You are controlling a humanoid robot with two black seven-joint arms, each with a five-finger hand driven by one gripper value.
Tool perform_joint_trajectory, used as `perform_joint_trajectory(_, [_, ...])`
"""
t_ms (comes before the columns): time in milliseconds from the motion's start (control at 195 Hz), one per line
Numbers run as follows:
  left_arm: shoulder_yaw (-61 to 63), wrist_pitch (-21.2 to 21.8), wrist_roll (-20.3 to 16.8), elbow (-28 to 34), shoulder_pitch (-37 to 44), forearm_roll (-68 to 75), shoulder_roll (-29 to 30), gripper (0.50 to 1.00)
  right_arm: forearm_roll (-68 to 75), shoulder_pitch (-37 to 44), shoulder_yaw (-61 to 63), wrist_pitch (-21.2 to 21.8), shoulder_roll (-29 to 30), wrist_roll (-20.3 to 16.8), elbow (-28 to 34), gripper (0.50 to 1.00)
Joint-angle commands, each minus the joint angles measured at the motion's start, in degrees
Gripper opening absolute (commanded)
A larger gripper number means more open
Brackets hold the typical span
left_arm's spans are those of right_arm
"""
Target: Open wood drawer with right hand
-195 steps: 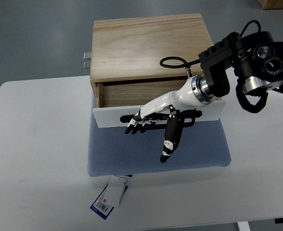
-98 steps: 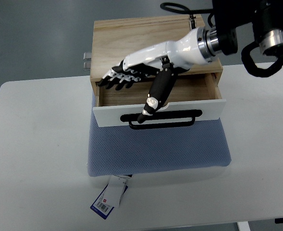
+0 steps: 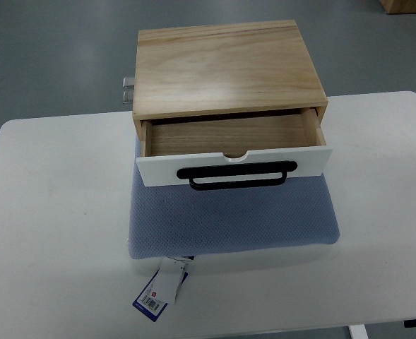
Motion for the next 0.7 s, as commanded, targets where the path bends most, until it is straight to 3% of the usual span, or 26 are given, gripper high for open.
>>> perform_joint_trajectory(0, [0.06,-0.05,0.00,0.00,0.00,0.00,0.00,1.000,1.39,-7.74,8.66,-0.99,3.67,12.21,-6.67,0.944])
perform_joint_trajectory(97, [0.06,-0.05,0.00,-0.09,0.00,0.00,0.00,1.000,4.90,-13.19,13.32,-1.42,7.09,19.68,-10.80,0.944])
perform_joint_trajectory(184, [0.06,-0.05,0.00,-0.26,0.00,0.00,0.00,1.000,9.03,-16.97,13.94,-2.48,10.00,22.32,-12.64,0.944])
perform_joint_trajectory(328, [0.06,0.04,0.00,-0.44,0.00,0.00,0.00,1.000,16.68,-20.40,13.94,-5.03,12.90,22.67,-16.16,0.944])
perform_joint_trajectory(502, [0.06,0.04,0.00,-0.18,0.00,0.00,0.00,1.000,21.16,-21.89,13.76,-4.24,14.30,23.37,-20.47,0.944])
perform_joint_trajectory(696, [0.14,0.04,0.00,-0.53,0.00,0.00,0.00,1.000,21.16,-22.95,13.85,-3.62,15.89,23.29,-20.64,0.944])
